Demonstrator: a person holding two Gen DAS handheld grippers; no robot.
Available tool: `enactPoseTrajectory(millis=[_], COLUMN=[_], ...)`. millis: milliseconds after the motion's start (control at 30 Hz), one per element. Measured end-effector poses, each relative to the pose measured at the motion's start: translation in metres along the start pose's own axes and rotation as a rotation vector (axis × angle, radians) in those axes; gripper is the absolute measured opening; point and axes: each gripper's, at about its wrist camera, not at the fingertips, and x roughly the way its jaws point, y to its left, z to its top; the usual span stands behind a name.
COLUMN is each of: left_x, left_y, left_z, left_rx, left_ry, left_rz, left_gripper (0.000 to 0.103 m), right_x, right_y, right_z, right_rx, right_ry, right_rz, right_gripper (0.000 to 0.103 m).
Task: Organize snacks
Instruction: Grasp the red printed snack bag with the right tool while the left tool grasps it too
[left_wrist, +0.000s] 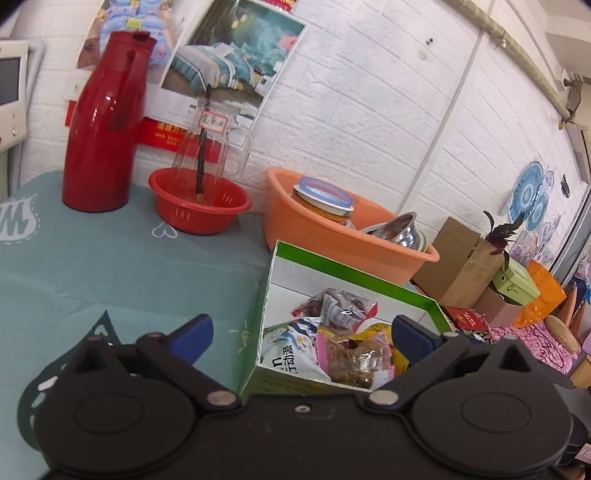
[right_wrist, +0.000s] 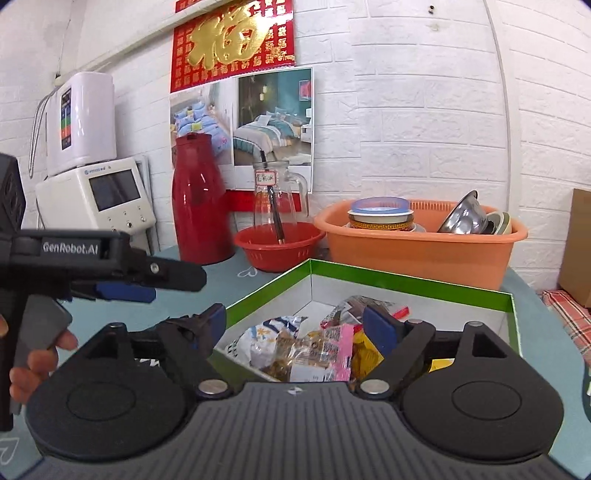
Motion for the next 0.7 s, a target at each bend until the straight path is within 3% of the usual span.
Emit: enactPoseTrajectory(millis=[333,467,700], left_x=[-0.037,-0.035,-0.011], left_y=[-0.025,-0.037,-0.054], left_z=[-0.030,-0.047,-0.059], left_rx=[0.093,0.143,0.249], left_ry=[0.098,0.142,0.156], left_rz=[0.022,0.000,0.051], left_gripper=[0.103,0.103,0.103], right_x=[-0.057,-0.071,-0.084], right_y=[0.022,0.030,0.030], right_z=[-0.012,-0.027,-0.046], right_rx=[0.008,-0.007,-0.017], right_ry=[0.050,0.085,0.126], right_rz=[0.055,0.079,0.081], right_gripper=[0.103,0.103,0.103])
